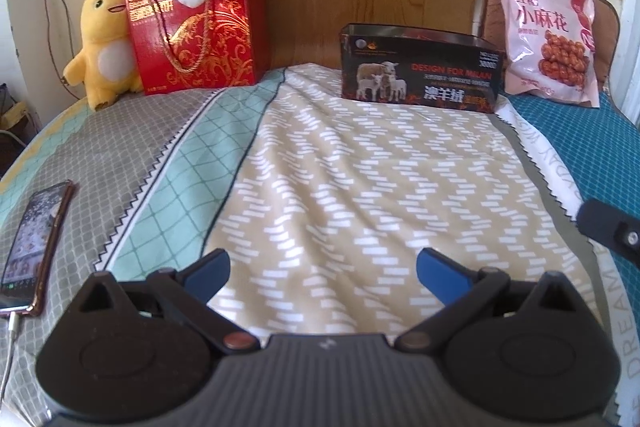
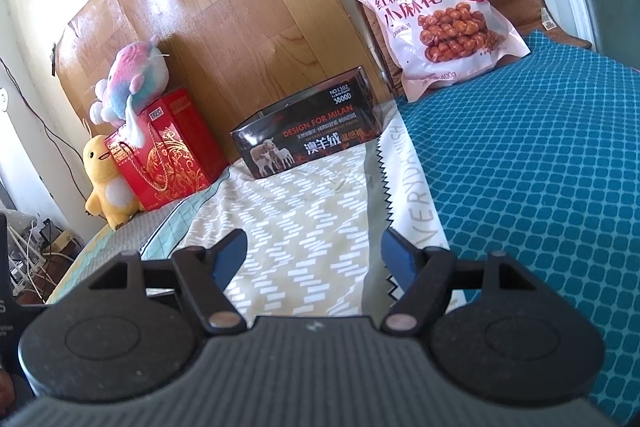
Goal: Organize snacks
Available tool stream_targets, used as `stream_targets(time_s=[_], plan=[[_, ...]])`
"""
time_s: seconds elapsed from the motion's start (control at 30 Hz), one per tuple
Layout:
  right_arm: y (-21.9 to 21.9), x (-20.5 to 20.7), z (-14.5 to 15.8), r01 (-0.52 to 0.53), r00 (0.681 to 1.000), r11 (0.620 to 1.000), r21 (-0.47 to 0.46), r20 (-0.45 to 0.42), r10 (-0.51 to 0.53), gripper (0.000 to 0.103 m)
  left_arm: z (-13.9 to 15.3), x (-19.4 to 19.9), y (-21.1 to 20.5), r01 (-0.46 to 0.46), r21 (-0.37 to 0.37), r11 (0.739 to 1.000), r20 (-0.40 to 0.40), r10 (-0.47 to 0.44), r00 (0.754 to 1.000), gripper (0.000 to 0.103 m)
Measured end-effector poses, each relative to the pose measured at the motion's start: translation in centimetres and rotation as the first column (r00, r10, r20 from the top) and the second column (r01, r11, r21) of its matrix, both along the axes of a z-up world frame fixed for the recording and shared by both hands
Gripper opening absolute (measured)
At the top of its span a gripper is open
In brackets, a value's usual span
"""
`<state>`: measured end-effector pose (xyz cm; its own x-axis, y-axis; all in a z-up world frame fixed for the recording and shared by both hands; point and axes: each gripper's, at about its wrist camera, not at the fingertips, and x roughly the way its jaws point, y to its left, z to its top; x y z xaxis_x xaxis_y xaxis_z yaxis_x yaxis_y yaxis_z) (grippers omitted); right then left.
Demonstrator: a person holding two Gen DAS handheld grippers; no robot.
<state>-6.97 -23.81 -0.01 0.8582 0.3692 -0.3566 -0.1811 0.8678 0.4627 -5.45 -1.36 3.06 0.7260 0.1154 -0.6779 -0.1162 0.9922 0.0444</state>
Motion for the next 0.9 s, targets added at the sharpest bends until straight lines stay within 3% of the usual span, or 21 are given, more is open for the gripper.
stream_targets(time_s=[0.53,0.9], plan=[[0.46,0.03,-0.26,-0.011,1.0,1.0,-0.011,-0.004,0.011,0.076,0.05,-0.1,0.13,-0.022,0.054,0.998,0.027,0.02,0.999,0.103],[0.52,0.05,-0.31,-0.009,1.0,1.0,-0.017,0.001,0.009,0.076,0.37,-0.24,0.83,-0.038,0.035,0.999,0.064,0.036,0.997,0.103]])
